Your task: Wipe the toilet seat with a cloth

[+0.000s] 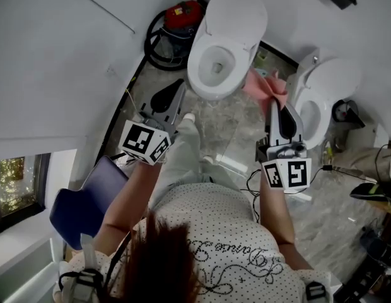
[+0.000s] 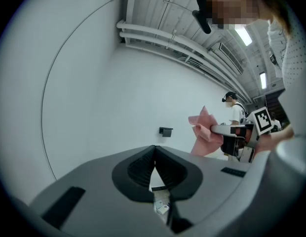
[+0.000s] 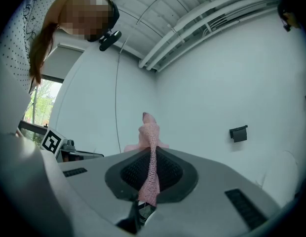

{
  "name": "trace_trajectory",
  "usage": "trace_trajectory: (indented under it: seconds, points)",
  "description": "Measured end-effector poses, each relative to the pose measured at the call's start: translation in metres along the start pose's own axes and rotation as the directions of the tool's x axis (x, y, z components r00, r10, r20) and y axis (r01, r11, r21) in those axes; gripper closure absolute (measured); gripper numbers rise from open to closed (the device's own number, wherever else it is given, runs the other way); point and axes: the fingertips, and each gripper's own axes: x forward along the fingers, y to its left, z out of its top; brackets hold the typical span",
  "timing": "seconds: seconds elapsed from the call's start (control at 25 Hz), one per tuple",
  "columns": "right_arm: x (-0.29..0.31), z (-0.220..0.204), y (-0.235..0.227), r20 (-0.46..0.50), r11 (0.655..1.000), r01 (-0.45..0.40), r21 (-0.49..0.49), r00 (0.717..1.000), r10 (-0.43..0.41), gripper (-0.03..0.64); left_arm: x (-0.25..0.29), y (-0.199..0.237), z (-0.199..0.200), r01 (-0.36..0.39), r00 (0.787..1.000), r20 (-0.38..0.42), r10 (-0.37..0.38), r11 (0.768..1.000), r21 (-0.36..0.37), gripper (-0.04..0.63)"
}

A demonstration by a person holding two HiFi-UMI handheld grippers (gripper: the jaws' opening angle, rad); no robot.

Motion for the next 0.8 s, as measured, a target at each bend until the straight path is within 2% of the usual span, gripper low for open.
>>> trace_trajectory:
  seconds: [0.16, 0.36, 0.56, 0.64, 0.8]
  points:
    - [0.052, -0.010, -0.014, -0.016, 1.000, 0.025, -0.005, 1.000, -0.026, 0.591, 0.038, 0.037, 0.001, 0.029, 1.000, -0.001, -0.029, 1.000, -0.007, 0.597]
    - [0.139, -0.007, -0.022, 0.022, 1.000, 0.029, 0.001, 0.999, -0.029, 0.591, 0.089, 0.100, 0.006, 0.077, 0.997, -0.004, -0.077, 0.997, -0.003, 0.597]
    - [0.213, -0.011, -0.037, 0.029, 0.996, 0.089, -0.006, 0.996, -0.088, 0.591, 0.143, 0.171, 0.009, 0.121, 0.993, -0.010, -0.121, 0.992, -0.038, 0.597]
    - [0.228, -0.013, -0.044, 0.021, 0.993, 0.115, -0.001, 0.993, -0.115, 0.591, 0.161, 0.187, 0.009, 0.142, 0.990, -0.020, -0.143, 0.989, -0.030, 0.597]
    - [0.225, -0.015, -0.053, 0.010, 0.988, 0.151, 0.008, 0.988, -0.151, 0.591, 0.177, 0.187, 0.015, 0.172, 0.985, -0.014, -0.172, 0.985, 0.002, 0.597]
